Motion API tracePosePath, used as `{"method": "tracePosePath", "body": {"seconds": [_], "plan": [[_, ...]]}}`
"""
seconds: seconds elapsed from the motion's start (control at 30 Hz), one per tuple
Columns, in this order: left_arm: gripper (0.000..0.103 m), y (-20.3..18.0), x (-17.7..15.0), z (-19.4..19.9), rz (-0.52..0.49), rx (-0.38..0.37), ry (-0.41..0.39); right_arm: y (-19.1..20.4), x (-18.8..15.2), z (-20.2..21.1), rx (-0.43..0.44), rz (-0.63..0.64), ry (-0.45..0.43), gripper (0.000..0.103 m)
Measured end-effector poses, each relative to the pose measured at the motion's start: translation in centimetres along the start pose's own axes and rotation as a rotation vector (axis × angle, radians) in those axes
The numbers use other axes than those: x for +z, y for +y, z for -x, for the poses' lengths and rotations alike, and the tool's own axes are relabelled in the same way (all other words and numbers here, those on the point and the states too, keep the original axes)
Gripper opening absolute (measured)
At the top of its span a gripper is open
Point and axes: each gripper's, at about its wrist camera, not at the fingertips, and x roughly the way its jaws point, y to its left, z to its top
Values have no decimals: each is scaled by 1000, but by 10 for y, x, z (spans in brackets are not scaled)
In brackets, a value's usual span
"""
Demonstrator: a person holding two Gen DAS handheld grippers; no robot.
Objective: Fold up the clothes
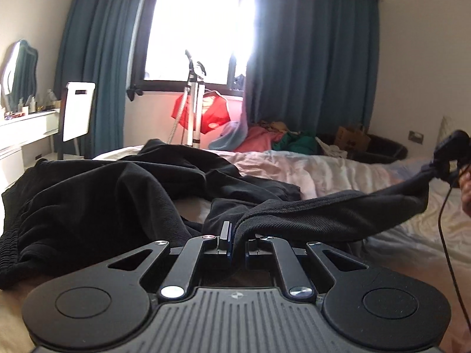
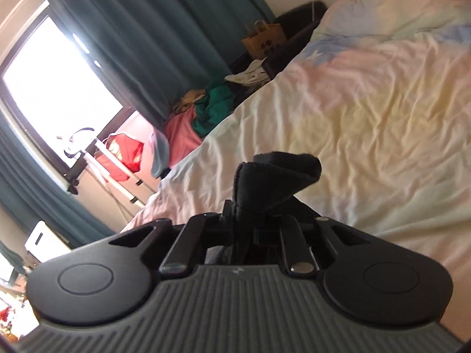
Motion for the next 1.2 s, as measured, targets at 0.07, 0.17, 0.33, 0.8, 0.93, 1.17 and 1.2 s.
{"method": "tracePosePath", "body": {"seconds": [0.07, 0.17, 0.33, 0.8, 0.93, 1.17, 1.2], "plan": [[8, -15, -9, -10, -50, -9, 37, -28, 11, -10, -24, -58, 29, 25], [9, -26, -21, -22, -95, -10, 87, -93, 3, -27, -22, -268, 147, 45], [9, -21, -29, -29, -74, -1, 131, -137, -3, -5, 40, -487, 168, 80], [12, -14, -34, -28, -59, 16, 163, -149, -42, -40, 119, -491, 382, 83], [12, -11, -36, -31, -33, 11, 176, -142, -44, -46, 184, -493, 294, 83], [13, -10, -39, -35, -17, 8, 197, -130, -45, -51, 333, -500, 128, 83], [13, -10, -39, -35, -16, 8, 197, -128, -41, -48, 374, -497, 94, 83]]}}
